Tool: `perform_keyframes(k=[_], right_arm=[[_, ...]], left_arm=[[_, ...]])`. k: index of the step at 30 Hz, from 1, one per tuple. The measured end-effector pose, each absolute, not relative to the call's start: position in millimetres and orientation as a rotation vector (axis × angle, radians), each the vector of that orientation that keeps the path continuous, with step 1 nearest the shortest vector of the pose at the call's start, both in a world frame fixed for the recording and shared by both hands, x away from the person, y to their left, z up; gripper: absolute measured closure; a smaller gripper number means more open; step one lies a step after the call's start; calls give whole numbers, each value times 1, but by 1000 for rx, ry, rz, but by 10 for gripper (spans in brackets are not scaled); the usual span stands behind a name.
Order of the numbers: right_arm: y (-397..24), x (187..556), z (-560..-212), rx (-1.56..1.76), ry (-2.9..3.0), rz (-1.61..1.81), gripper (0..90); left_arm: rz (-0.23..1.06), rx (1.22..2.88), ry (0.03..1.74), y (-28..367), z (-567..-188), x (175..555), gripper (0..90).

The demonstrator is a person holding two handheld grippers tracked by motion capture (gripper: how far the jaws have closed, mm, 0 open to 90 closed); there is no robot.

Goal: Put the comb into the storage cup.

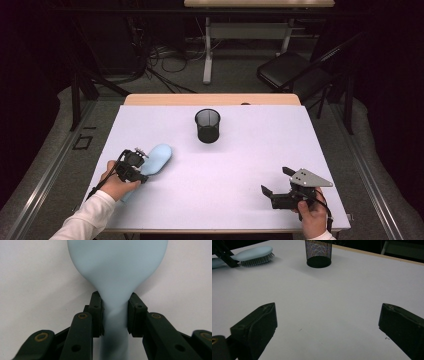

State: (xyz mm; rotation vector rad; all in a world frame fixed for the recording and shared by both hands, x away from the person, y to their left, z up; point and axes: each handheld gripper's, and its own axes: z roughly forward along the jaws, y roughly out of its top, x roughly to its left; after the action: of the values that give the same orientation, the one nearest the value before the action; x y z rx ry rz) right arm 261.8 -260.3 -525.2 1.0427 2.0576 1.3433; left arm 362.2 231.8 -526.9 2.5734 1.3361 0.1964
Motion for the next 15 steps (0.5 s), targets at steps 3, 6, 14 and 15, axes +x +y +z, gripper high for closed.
perform_keyframes(k=[3,6,14,15], right_arm=[[-260,262,-525,1046,2057,1344,15],[-260,262,-525,1044,2057,1344,15],[-260,262,-526,1042,2054,1345,15],[-260,262,-526,1042,2054,1345,15]], left_arm=[[190,2561,1334,233,-527,362,698],[193,2565,1329,234,-526,362,698],[212,2535,1326,236,-523,361,698],[213,2531,1323,237,-522,361,698]])
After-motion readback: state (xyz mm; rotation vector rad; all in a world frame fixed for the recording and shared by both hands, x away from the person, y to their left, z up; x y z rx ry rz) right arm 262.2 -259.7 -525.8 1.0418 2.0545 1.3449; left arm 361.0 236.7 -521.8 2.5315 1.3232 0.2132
